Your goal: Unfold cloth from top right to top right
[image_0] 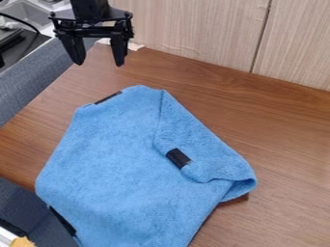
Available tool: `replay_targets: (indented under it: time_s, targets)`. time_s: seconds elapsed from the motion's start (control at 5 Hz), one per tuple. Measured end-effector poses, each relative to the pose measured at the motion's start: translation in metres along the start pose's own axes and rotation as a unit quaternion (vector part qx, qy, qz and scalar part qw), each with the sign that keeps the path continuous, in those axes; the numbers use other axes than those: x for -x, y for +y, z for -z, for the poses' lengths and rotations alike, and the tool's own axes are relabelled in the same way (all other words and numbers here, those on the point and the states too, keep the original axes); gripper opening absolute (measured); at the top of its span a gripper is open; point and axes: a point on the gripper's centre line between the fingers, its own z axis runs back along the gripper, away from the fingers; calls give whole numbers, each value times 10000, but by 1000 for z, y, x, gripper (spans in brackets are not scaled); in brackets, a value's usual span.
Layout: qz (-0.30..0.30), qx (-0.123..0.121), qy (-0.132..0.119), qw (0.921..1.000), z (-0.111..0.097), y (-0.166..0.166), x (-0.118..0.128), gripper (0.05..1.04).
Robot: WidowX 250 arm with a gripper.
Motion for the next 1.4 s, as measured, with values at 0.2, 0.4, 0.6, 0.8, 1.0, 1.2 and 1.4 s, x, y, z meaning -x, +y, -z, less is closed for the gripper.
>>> replay_targets:
  time_s: [0.2,0.4,0.6,0.8,1.0,1.2,1.4]
  targets:
    - [-25,-11,169,9999,10,0,4,1001]
    - [65,-130,269,9995,23,-8,16,1001]
    - [396,-220,388,9982,39,-16,35,1001]
    - [921,-157,528,9942,51,-30,57,1001]
    - [1308,-90,612,9895,57,-44,68,1001]
    - [1601,-43,770,9841,68,-58,78,1001]
    - [1805,-89,808,9802,75,-70,82,1001]
